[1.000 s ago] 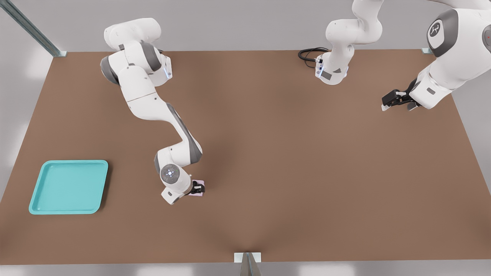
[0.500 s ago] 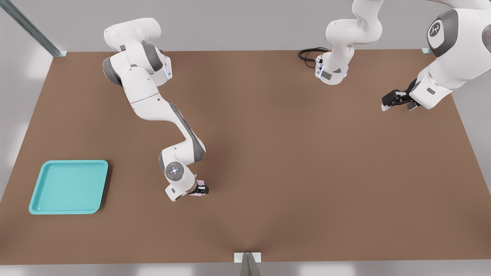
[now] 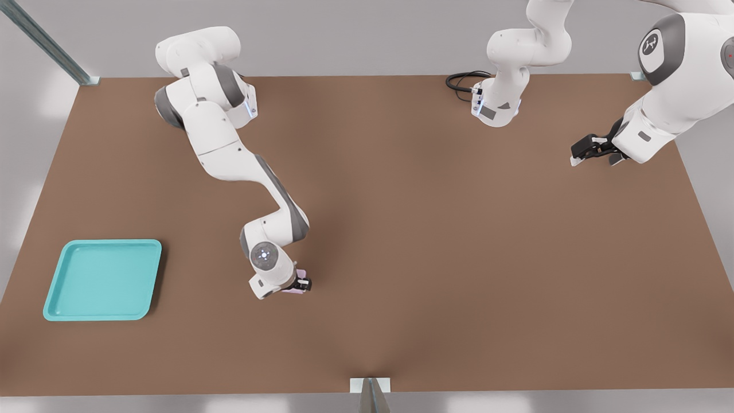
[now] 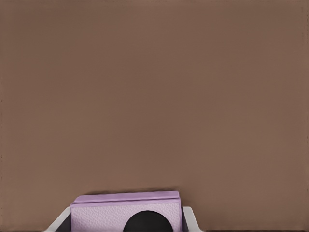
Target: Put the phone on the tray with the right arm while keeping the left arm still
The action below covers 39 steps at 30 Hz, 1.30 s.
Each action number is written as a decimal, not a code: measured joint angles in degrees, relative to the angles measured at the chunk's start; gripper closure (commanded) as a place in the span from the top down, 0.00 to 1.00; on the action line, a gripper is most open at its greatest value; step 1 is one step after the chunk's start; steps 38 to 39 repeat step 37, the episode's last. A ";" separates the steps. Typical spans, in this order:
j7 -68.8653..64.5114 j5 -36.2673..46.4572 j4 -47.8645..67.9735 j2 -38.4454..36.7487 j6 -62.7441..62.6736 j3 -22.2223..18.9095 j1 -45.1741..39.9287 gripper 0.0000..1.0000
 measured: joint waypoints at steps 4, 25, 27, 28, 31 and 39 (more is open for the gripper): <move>-0.91 -0.01 -0.92 -6.44 -4.06 0.54 -5.61 0.77; -36.08 -0.03 -2.31 -8.66 -10.69 6.58 -46.90 1.00; -38.29 -0.15 1.49 -14.56 -14.39 9.04 -46.16 1.00; -38.97 -0.53 2.25 -17.52 -16.45 10.79 -45.14 1.00; -39.10 -2.01 -1.31 -32.56 -22.60 11.21 -35.12 1.00; -38.45 3.13 -11.23 -46.57 -31.79 -5.72 -17.92 1.00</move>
